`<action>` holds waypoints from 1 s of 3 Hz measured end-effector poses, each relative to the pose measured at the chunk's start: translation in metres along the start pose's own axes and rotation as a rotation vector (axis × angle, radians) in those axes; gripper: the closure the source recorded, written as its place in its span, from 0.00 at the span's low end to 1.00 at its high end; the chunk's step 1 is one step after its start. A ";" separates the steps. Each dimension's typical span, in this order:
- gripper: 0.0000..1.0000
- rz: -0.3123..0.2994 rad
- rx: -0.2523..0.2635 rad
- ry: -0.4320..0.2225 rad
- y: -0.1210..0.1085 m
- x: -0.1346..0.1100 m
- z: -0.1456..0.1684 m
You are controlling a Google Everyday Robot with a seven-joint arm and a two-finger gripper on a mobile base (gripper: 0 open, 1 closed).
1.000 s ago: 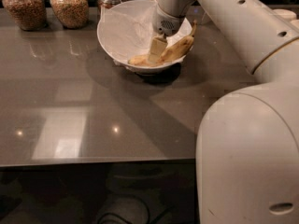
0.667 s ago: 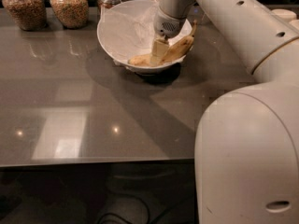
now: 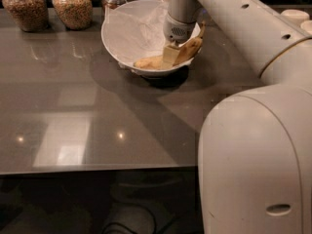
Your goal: Pick banana from white bowl
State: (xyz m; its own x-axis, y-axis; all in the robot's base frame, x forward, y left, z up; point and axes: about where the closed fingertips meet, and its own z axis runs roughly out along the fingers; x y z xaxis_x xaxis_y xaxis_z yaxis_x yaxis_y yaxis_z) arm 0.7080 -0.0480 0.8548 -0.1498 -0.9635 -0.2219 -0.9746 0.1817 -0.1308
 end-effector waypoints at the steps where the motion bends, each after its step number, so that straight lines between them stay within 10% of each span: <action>1: 0.62 -0.014 0.005 0.041 -0.001 0.005 0.004; 3: 1.00 -0.064 0.075 0.016 -0.001 -0.004 -0.025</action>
Offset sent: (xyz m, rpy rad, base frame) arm -0.0058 -0.0108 0.0162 -0.0767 -0.0471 0.0321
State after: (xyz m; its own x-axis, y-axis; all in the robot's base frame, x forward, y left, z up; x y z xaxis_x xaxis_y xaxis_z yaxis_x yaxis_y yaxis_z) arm 0.7053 -0.0489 0.8796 -0.0908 -0.9766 -0.1951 -0.9673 0.1330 -0.2159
